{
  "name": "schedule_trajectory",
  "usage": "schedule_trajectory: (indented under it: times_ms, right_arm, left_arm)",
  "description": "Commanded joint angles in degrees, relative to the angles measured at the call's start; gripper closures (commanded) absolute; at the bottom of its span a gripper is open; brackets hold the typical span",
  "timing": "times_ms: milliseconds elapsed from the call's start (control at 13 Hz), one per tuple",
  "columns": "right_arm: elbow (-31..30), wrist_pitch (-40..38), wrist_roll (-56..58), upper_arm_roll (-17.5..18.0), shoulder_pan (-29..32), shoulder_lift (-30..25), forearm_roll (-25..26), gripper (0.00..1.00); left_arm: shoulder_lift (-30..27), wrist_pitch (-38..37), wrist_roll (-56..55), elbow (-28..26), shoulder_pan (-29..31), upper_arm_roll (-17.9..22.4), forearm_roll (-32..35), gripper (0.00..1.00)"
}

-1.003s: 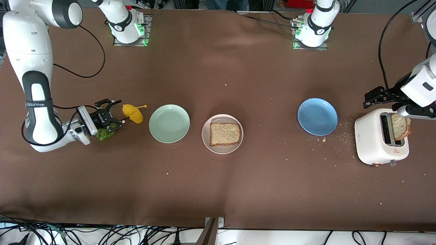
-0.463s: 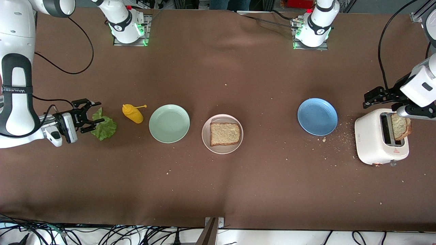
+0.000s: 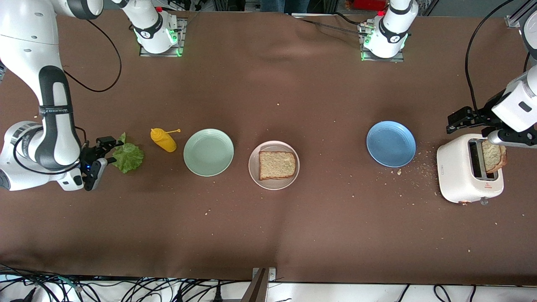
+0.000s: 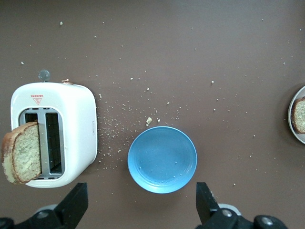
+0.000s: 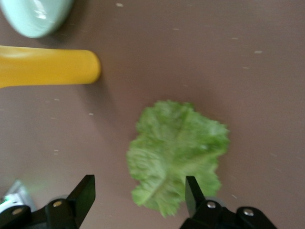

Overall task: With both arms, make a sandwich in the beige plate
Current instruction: 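Grasp the green lettuce leaf with the right gripper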

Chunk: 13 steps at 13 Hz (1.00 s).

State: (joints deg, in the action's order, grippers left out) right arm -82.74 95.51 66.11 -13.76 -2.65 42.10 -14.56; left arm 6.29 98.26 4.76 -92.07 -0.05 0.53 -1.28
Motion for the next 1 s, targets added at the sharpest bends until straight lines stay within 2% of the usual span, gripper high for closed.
schedule_trajectory:
  times_ms: [0, 77, 308, 463, 694, 771, 925]
  right_arm:
    - [-0.67, 6.33, -5.64, -0.66, -2.27, -1.85, 7.51, 0.15]
    - [-1.2, 9.06, -5.99, -0.57, -2.27, -1.68, 7.7, 0.15]
    - [-4.0, 10.92, -6.43, -0.57, -2.01, -1.15, 7.09, 0.16]
    - [-8.21, 15.04, -6.61, -0.48, -1.75, -1.15, 5.95, 0.19]
    - [-10.95, 19.71, -6.61, -0.39, -1.75, -1.15, 5.86, 0.32]
    - [-10.96, 20.07, -6.7, -0.22, -1.75, -0.97, 5.86, 0.4]
    - [-11.57, 19.72, -7.13, -0.22, -2.01, -0.97, 4.72, 0.77]
  left_arm:
    - [-0.31, 0.61, -0.27, -0.39, 0.05, -0.01, -1.36, 0.0]
    - [-0.31, 0.61, -0.27, -0.39, 0.05, -0.01, -1.45, 0.0]
    - [-0.31, 0.61, -0.27, -0.39, 0.05, -0.09, -1.45, 0.0]
    - [-0.31, 0.61, -0.27, -0.39, 0.04, -0.09, -1.45, 0.0]
    - [-0.31, 0.61, -0.36, -0.39, -0.04, -0.09, -1.45, 0.0]
    - [-0.31, 0.61, -0.36, -0.39, -0.04, -0.09, -1.45, 0.0]
    - [-0.31, 0.61, -0.36, -0.39, -0.04, -0.09, -1.45, 0.0]
